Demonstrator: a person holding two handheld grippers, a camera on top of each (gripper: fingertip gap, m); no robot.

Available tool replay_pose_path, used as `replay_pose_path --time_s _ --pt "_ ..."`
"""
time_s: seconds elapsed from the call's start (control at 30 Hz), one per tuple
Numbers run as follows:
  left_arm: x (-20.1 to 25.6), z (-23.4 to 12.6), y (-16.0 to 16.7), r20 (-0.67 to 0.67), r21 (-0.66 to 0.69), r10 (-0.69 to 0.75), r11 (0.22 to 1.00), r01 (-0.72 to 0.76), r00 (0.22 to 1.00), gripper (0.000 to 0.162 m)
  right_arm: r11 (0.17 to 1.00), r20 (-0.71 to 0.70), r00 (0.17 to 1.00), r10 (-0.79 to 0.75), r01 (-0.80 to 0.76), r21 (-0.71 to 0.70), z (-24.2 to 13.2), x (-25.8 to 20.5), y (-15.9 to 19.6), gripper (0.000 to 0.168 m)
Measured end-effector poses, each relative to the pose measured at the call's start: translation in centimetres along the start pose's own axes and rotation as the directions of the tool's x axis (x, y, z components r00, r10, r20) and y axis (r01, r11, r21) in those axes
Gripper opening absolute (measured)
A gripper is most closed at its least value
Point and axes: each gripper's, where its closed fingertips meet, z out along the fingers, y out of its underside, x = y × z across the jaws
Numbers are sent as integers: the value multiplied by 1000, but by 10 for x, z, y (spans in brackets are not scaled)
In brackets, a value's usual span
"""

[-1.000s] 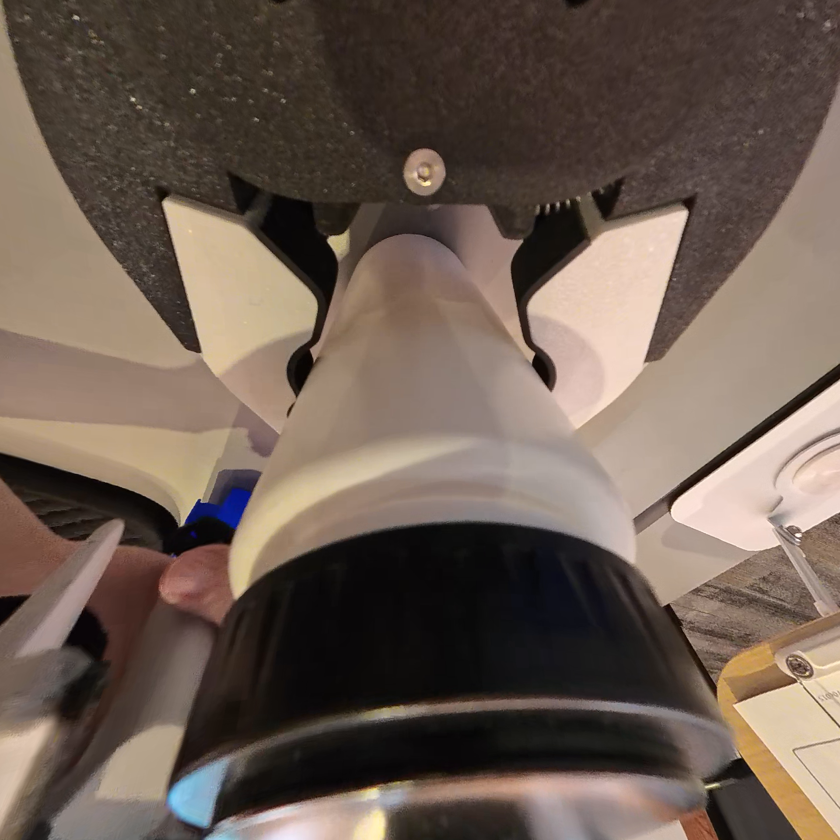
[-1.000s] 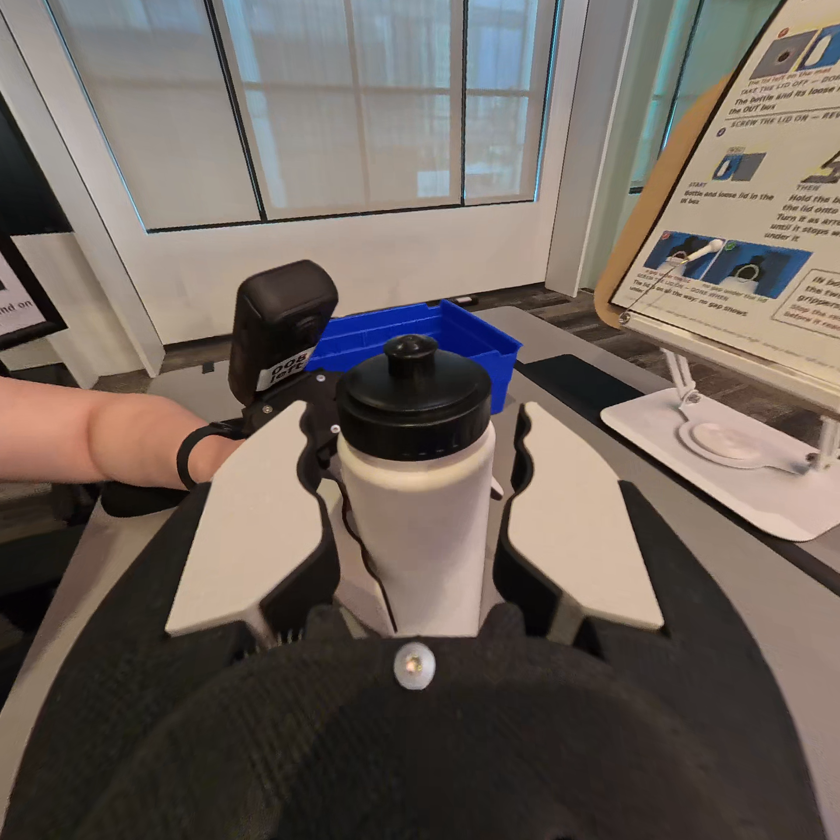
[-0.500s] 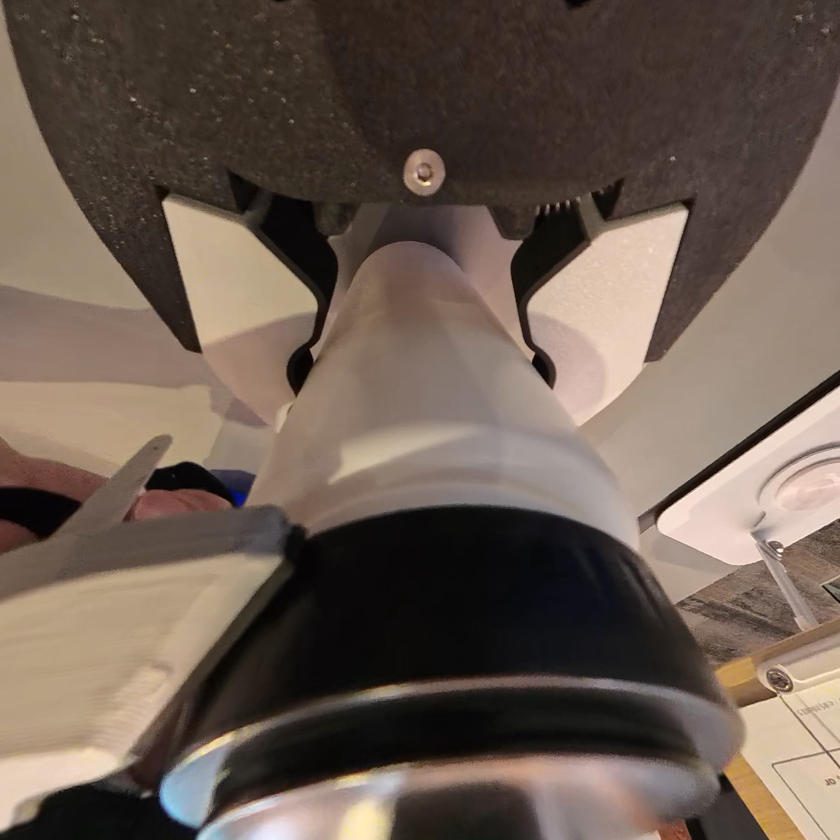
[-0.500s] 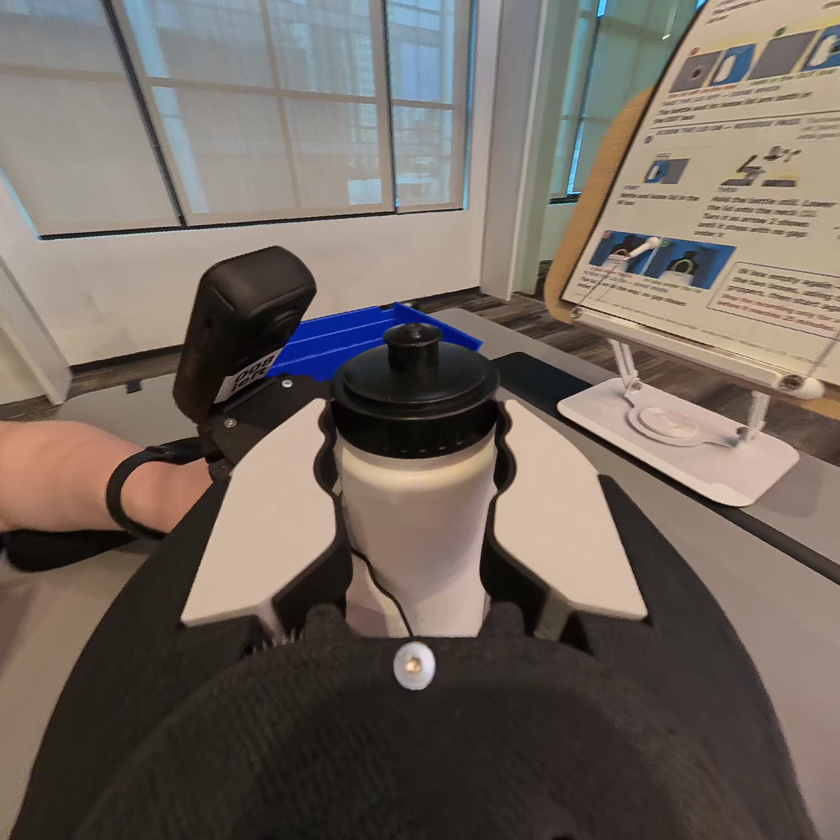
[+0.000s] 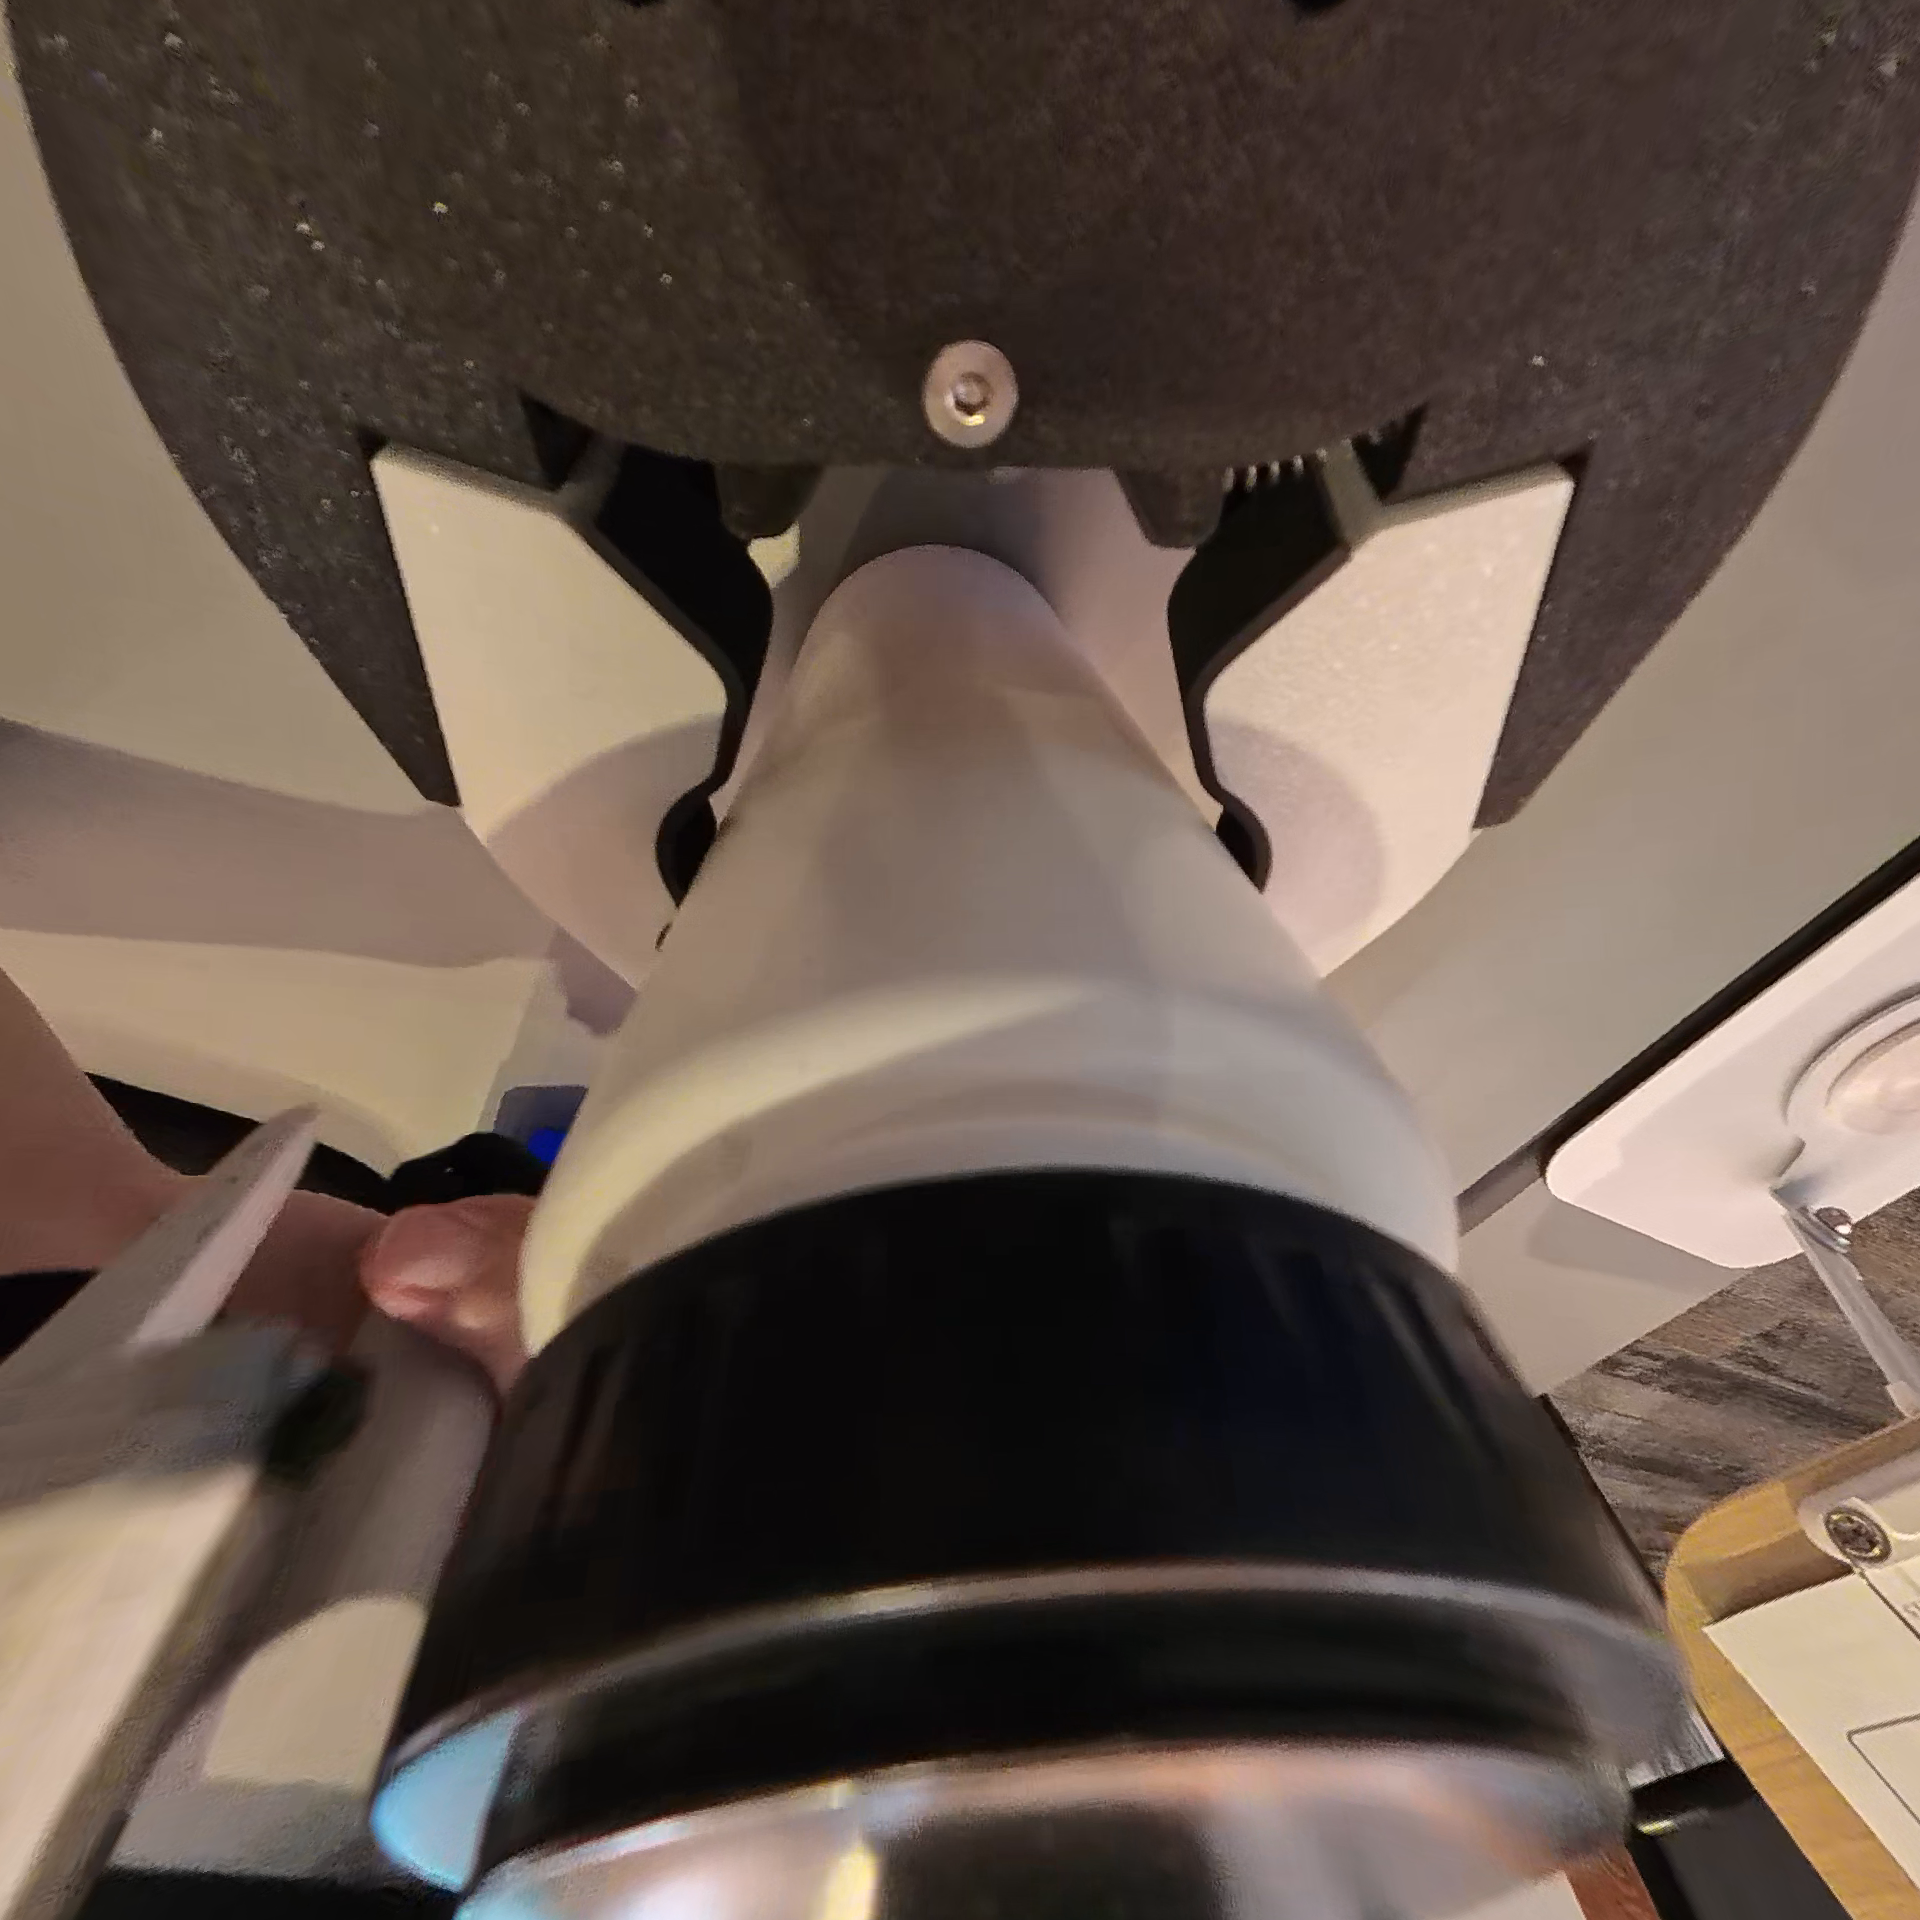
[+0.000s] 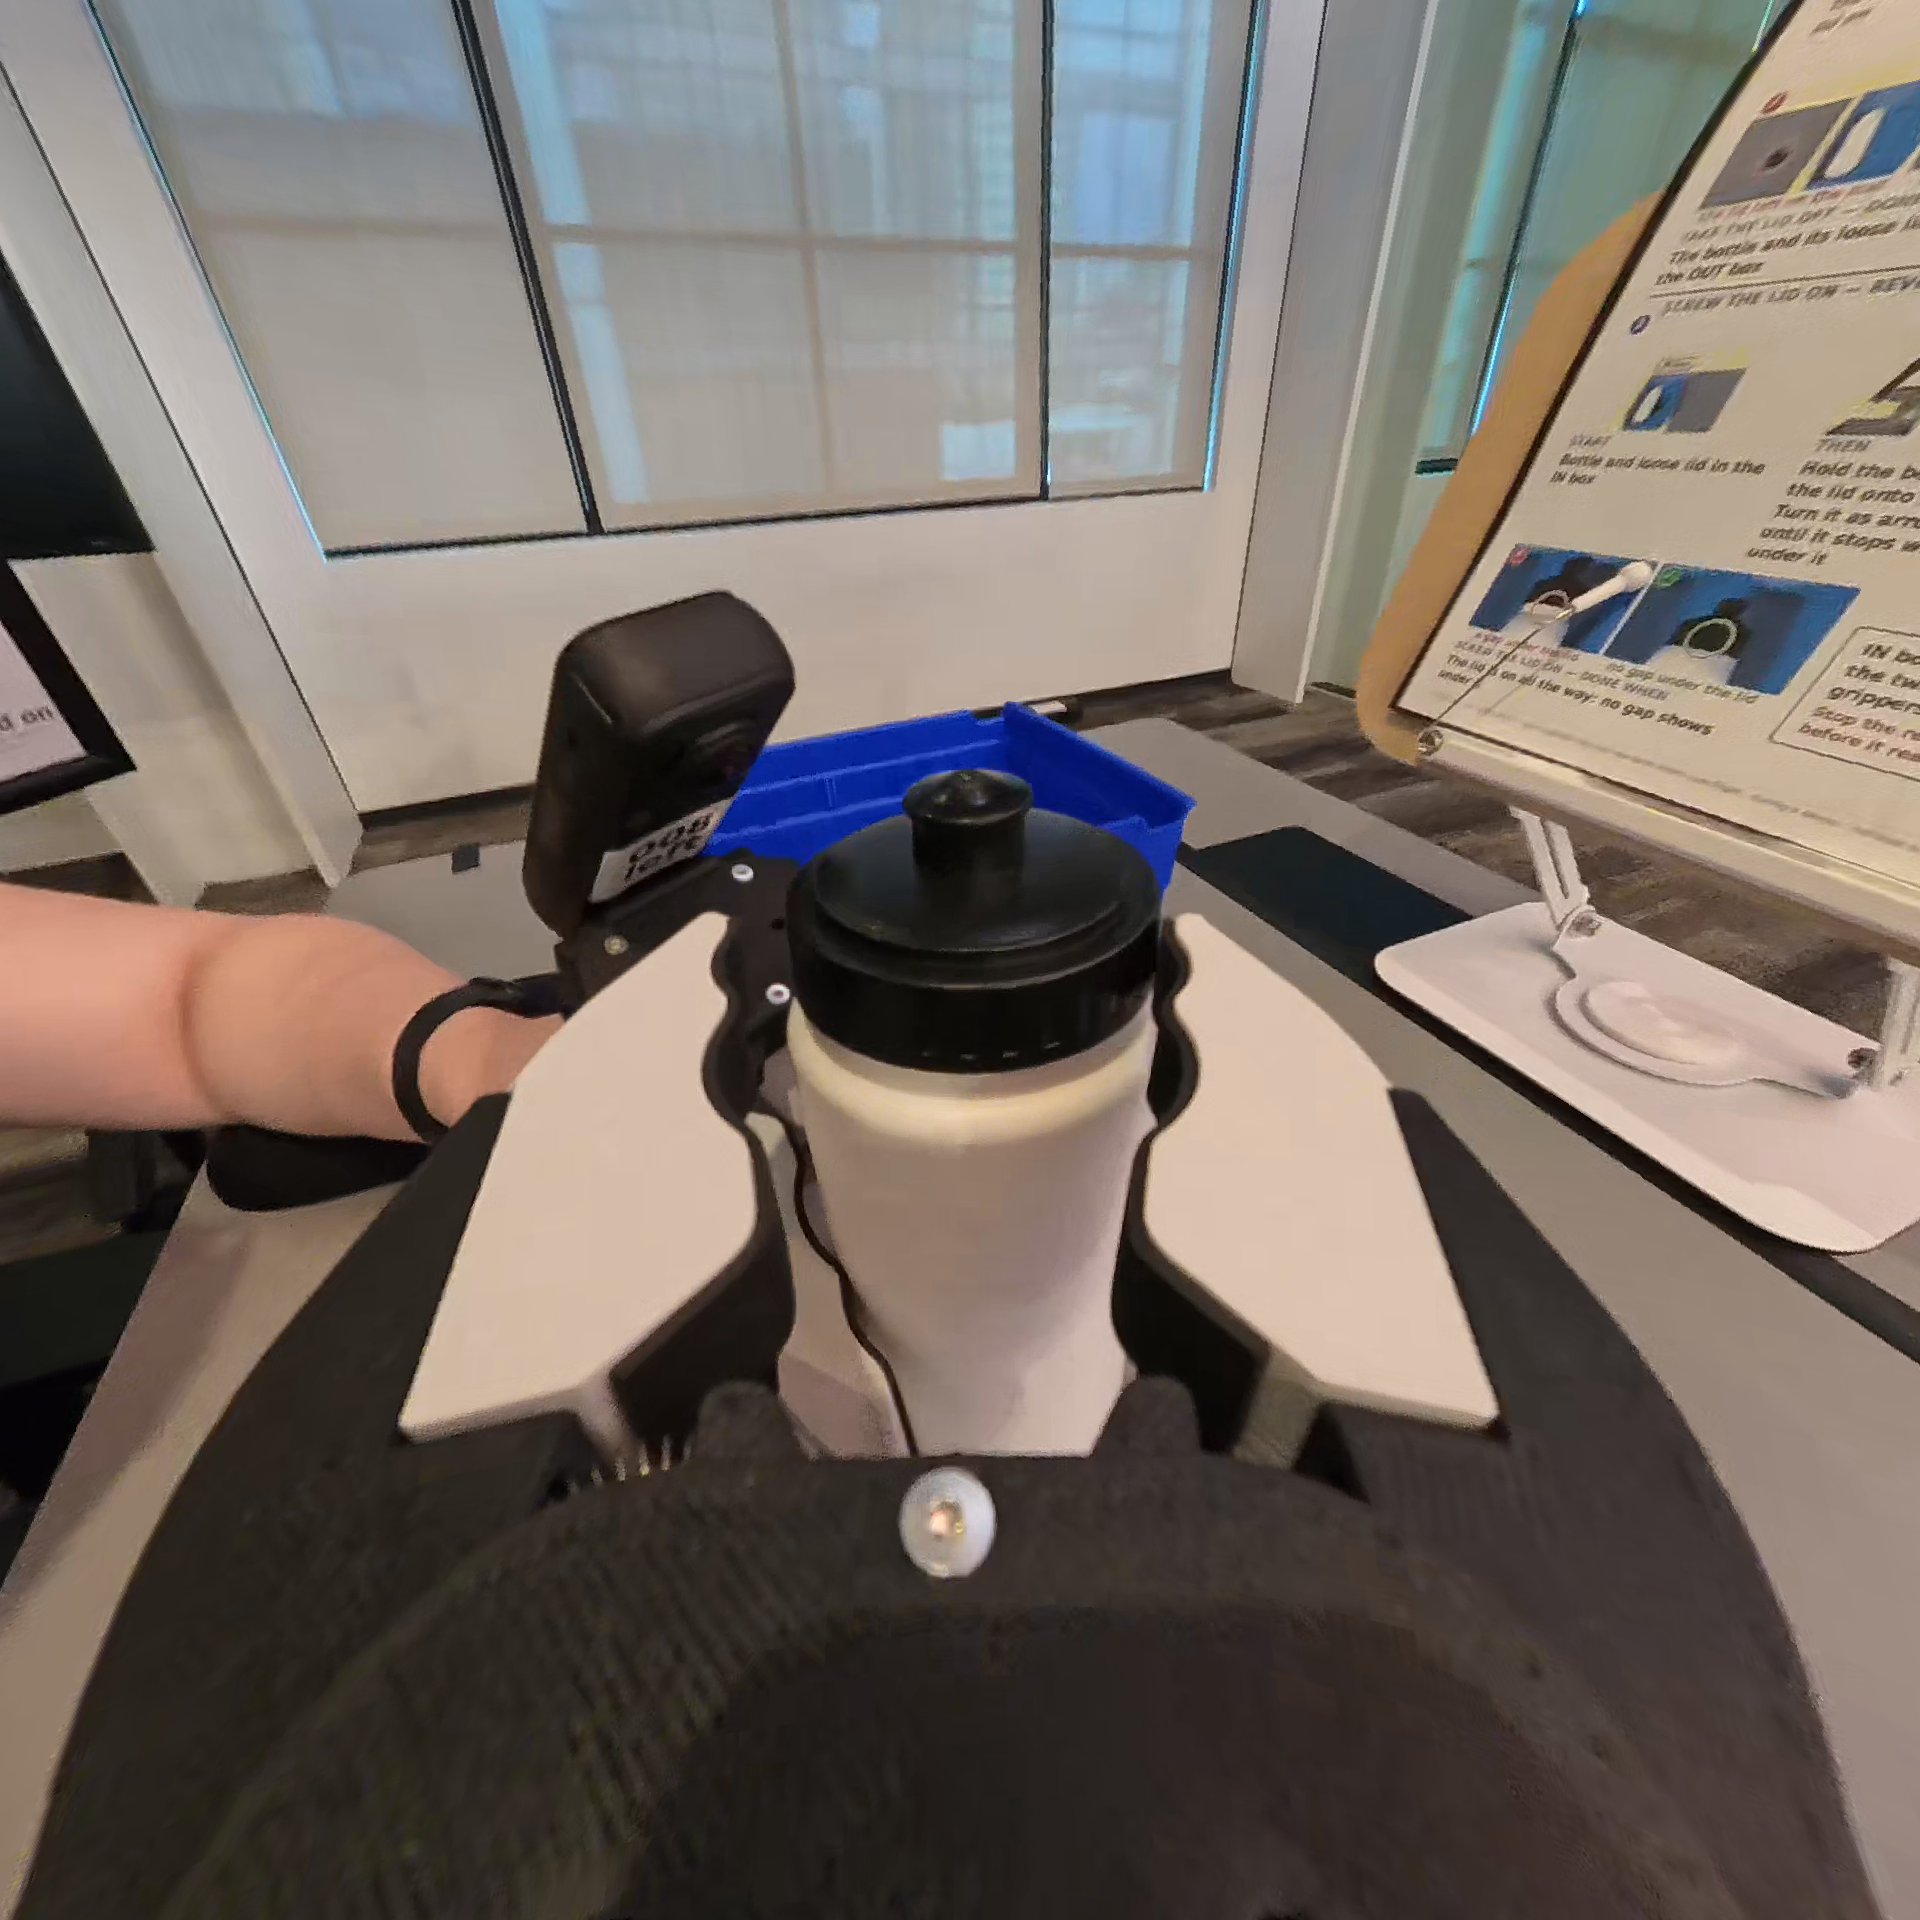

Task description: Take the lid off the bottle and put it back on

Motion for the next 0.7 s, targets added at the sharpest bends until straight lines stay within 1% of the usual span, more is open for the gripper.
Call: replay_pose_path --time_s 0.03,0.07,0.2,0.3,0.4,0.47,0.53,0.57,0.7 --pt "1 0 0 -2 -1 2 1000 -2 1000 97 1000 -23 999 -22 22 -10 1 2 1 75" --pt "1 0 0 -2 -2 2 1000 -2 1000 97 999 -46 998 -40 39 -13 2 3 2 70" --pt "-2 -1 1 20 -7 -6 1000 6 1000 97 1000 -115 993 -19 19 3 3 5 1 70" --pt "-5 -1 1 53 -12 -17 1000 17 998 97 998 -242 969 -54 57 6 6 7 1 70" --pt "-9 -2 2 80 -18 -27 999 28 996 97 998 -372 927 -49 63 26 8 8 1 70" --pt "-11 -3 3 85 -19 -29 999 31 996 97 997 -418 907 -59 78 29 10 9 1 70" --pt "-11 -3 3 78 -20 -28 999 30 997 97 994 -402 911 -92 106 12 10 8 2 71" --pt "-11 -3 2 73 -18 -27 999 28 997 97 994 -371 924 -91 104 16 8 6 2 71" --pt "-9 -2 2 41 -15 -18 1000 18 999 97 993 -210 978 -2 27 116 -6 5 -12 74"
